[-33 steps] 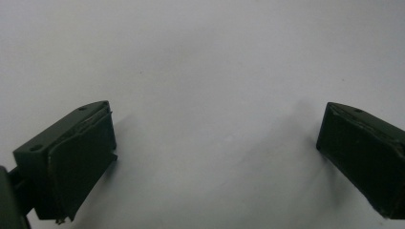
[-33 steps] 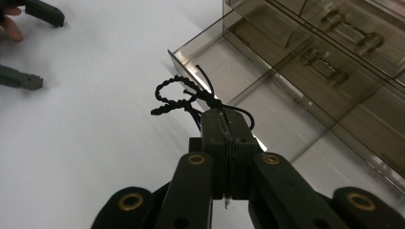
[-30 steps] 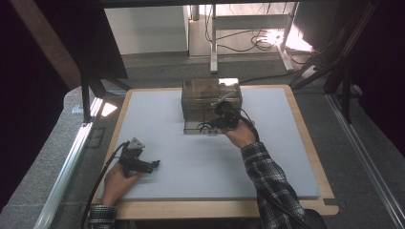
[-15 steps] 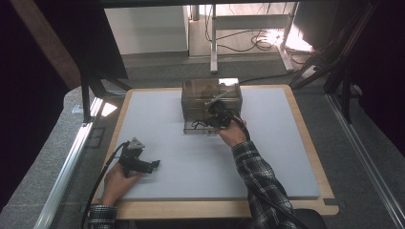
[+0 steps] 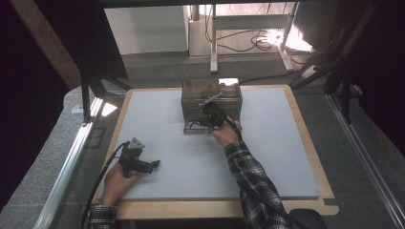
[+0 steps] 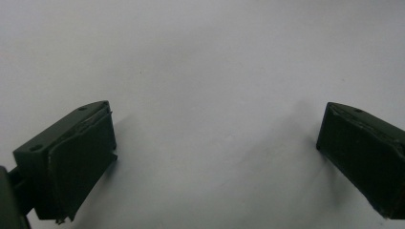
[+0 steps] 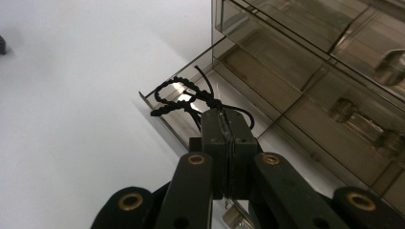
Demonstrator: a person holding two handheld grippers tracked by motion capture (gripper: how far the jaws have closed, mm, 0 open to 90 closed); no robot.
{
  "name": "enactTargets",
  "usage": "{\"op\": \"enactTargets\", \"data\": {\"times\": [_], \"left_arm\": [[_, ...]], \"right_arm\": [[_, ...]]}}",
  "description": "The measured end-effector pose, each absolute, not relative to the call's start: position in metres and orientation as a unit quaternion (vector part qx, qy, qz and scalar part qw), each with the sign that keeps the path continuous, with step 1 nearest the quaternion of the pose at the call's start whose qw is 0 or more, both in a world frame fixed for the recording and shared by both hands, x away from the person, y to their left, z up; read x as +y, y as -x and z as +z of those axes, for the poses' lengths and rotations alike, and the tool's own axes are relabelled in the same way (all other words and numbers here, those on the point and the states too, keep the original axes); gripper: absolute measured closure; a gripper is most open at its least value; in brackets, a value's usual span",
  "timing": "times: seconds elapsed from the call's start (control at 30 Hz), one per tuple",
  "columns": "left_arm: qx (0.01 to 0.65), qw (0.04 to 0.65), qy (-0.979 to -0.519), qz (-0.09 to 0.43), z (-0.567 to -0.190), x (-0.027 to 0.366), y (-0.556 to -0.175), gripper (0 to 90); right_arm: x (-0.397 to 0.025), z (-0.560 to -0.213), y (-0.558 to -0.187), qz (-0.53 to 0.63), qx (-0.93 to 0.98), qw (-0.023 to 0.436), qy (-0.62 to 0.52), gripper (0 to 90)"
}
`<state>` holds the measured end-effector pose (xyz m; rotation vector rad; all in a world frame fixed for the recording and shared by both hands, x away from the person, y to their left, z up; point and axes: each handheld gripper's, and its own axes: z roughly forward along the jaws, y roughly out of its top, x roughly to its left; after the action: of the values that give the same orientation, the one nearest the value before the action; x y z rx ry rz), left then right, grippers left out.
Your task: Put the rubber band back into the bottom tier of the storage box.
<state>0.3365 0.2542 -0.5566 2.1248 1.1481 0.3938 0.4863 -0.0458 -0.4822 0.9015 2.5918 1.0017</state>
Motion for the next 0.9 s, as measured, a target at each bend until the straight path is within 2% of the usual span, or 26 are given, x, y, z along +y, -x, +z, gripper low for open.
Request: {"op": "enactTargets", "data": {"times": [0.67,0.9], "left_arm": [[0.441,0.340,-0.817,0.151,-0.557,0.254,-0.337,0.0],[0.441,0.341,-0.816,0.151,-0.557,0.254,-0.337,0.0]], "right_arm": [[-0.037,-0.500,-0.494,0.322,0.886,0.121,-0.310,86.6],[-0.036,-0.499,-0.492,0.326,0.886,0.128,-0.304,79.6]]}}
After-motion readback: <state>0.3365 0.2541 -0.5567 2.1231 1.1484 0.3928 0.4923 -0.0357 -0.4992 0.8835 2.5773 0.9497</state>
